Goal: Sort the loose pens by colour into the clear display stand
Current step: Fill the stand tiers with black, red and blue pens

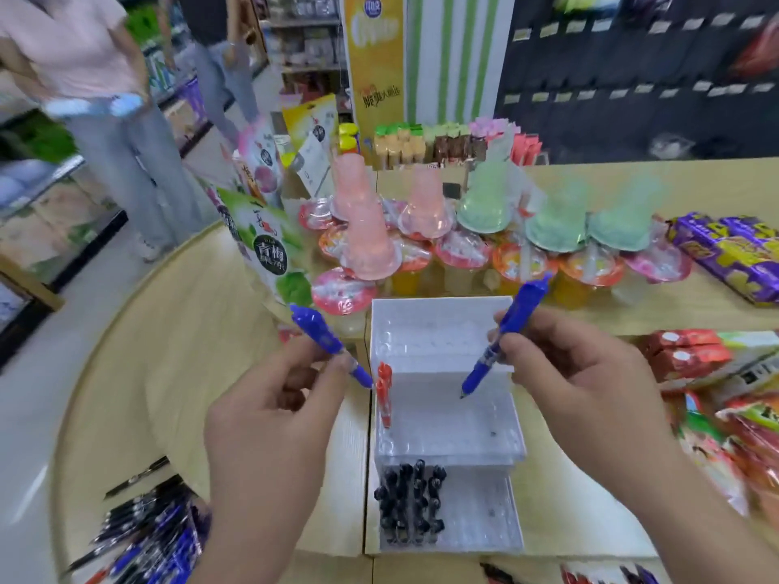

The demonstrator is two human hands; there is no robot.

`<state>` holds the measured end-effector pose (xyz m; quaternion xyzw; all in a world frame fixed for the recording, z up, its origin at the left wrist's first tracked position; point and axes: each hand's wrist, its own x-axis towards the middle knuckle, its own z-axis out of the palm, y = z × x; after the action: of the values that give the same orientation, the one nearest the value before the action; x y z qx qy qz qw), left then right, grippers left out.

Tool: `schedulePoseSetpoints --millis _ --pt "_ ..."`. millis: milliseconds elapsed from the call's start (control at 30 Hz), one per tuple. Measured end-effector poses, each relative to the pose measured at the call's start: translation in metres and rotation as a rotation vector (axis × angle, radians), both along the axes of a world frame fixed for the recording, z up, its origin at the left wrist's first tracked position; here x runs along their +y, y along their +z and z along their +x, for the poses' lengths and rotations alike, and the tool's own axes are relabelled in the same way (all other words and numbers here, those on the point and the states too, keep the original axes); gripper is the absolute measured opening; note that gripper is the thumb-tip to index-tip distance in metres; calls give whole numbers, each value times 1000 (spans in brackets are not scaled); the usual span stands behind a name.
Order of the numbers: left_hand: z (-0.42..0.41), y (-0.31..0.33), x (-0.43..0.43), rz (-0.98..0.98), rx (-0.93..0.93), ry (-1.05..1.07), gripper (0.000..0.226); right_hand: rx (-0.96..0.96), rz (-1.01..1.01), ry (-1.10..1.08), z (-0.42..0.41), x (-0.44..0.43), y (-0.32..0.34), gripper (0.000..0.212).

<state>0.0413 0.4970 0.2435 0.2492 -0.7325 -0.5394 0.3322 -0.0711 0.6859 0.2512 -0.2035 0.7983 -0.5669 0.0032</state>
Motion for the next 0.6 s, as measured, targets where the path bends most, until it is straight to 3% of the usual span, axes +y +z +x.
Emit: schedulePoseSetpoints --millis 500,600 --pt "-99 -15 -58 28 -34 -160 28 150 80 183 -96 -111 -14 24" --pt "-102 -23 -63 3 -84 -204 24 153 165 205 -107 -116 -25 15"
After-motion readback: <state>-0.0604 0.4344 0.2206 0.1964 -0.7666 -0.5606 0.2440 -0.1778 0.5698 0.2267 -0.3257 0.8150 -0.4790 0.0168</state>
